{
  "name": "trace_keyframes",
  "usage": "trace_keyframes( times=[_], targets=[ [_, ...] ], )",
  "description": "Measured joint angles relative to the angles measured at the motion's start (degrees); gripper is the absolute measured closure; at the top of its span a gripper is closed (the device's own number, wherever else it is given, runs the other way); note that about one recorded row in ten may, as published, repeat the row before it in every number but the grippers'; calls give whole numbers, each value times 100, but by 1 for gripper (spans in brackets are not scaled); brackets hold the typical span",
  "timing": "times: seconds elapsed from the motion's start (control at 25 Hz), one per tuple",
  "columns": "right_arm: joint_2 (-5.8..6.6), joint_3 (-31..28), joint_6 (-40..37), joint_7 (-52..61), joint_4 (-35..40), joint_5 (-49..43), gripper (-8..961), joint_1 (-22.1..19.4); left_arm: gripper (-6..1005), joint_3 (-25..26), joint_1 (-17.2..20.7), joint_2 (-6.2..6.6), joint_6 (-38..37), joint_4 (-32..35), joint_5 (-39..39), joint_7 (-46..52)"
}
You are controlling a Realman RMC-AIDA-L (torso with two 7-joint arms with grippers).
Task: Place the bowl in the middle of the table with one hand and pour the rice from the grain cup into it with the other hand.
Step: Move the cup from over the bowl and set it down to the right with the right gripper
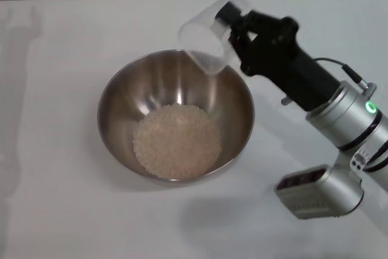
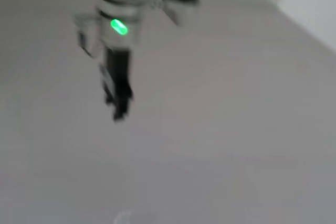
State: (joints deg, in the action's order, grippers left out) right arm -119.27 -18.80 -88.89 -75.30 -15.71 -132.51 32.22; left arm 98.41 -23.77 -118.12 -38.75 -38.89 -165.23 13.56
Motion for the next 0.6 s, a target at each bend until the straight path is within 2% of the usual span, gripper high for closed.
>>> trace_keyframes(
  times=[0.04,0.08,0.12,0.16,0.24,0.32,0.6],
  targets=[
    [-9,-363,41,279,-201,-1,936,-96,495,-9,4,0,0,-21,0,3],
    [-9,-363,41,279,-201,-1,936,-96,495,-9,4,0,0,-21,0,3],
    [-16,-704,64,579,-434,0,936,-199,495,-13,7,0,0,-42,0,4],
    [-16,-704,64,579,-434,0,936,-199,495,-13,7,0,0,-42,0,4],
    [-19,-1130,164,1065,-728,0,936,-347,495,-18,10,0,0,-61,-1,24],
    [-24,-1305,230,1339,-814,3,936,-420,495,-24,8,0,0,-61,-6,49],
    [-30,-1376,247,1855,-1023,259,936,-574,496,-33,19,0,0,-106,-15,74]
  ],
)
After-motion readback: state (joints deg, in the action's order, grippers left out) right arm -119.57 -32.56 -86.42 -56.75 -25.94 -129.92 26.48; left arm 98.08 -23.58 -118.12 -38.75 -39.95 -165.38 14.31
